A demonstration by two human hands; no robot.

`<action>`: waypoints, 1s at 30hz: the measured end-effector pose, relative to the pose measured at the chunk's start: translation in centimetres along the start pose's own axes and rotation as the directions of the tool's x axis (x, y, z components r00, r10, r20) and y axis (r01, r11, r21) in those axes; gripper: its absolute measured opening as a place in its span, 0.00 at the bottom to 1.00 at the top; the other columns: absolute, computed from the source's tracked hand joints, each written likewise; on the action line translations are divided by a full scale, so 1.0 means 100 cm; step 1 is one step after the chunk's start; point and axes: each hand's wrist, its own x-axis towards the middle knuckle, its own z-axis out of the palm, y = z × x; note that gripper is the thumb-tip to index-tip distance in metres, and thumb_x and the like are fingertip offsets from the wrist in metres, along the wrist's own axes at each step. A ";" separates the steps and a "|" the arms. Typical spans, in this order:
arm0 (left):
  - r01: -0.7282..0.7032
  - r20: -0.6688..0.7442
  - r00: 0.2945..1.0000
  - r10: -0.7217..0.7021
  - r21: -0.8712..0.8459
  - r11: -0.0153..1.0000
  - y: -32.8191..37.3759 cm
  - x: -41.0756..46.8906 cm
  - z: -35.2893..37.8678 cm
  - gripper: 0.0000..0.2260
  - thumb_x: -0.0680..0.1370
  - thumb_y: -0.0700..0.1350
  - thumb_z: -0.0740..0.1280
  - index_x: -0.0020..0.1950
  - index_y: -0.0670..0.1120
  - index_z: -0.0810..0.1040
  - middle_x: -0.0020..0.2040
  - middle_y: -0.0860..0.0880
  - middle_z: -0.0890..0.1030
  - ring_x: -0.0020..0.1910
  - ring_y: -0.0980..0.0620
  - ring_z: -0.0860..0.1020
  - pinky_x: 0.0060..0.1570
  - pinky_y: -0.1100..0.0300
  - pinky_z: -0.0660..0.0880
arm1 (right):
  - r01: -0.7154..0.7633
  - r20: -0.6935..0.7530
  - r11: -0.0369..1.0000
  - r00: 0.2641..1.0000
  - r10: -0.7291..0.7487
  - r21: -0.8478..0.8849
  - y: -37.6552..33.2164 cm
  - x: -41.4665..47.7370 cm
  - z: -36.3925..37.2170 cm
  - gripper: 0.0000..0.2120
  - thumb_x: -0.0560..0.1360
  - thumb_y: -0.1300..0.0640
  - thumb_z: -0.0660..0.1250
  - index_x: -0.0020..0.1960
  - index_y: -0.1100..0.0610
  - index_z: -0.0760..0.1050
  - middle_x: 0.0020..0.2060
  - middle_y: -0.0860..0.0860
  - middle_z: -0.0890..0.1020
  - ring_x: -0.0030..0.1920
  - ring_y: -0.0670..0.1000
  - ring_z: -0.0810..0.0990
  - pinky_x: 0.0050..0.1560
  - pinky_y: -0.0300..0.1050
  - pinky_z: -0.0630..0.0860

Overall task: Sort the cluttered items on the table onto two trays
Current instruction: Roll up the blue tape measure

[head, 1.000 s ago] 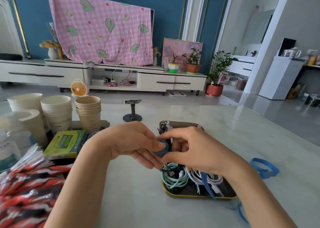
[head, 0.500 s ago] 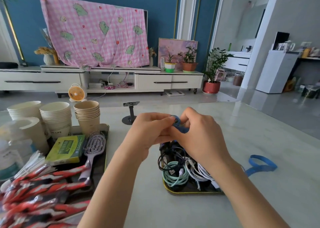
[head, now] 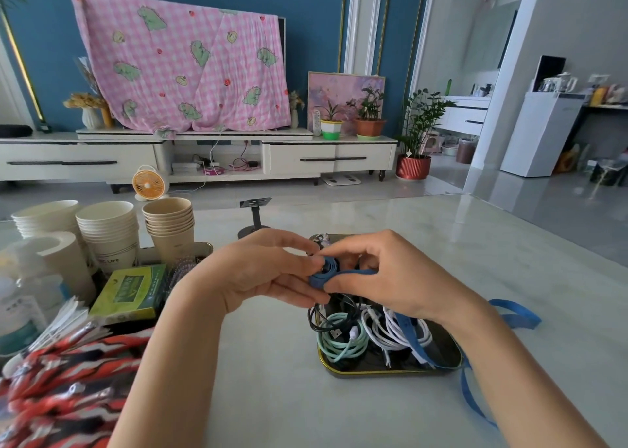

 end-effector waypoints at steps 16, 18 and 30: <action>-0.228 -0.168 0.969 0.182 -0.316 0.921 0.000 0.017 0.032 0.08 0.77 0.40 0.64 0.51 0.38 0.79 0.41 0.41 0.84 0.36 0.50 0.83 0.38 0.60 0.81 | -0.054 -0.512 0.983 0.858 -0.044 -0.176 -0.004 0.006 0.012 0.10 0.71 0.51 0.70 0.44 0.55 0.71 0.27 0.46 0.73 0.31 0.49 0.75 0.32 0.50 0.73; -0.162 -0.116 0.984 0.136 -0.257 0.953 0.000 0.013 0.022 0.07 0.76 0.39 0.64 0.49 0.37 0.79 0.40 0.40 0.84 0.35 0.49 0.83 0.38 0.59 0.81 | -0.037 -0.347 0.990 0.938 -0.013 -0.136 -0.004 0.004 0.005 0.09 0.70 0.53 0.72 0.48 0.52 0.75 0.27 0.45 0.73 0.29 0.44 0.72 0.32 0.43 0.71; -0.056 0.033 0.998 0.058 -0.036 0.998 -0.002 0.003 0.003 0.16 0.68 0.48 0.66 0.50 0.39 0.79 0.41 0.40 0.84 0.38 0.49 0.84 0.36 0.61 0.80 | -0.041 -0.158 0.998 0.987 0.032 -0.055 -0.004 0.001 0.004 0.08 0.69 0.52 0.73 0.49 0.49 0.80 0.33 0.48 0.78 0.28 0.40 0.71 0.33 0.35 0.68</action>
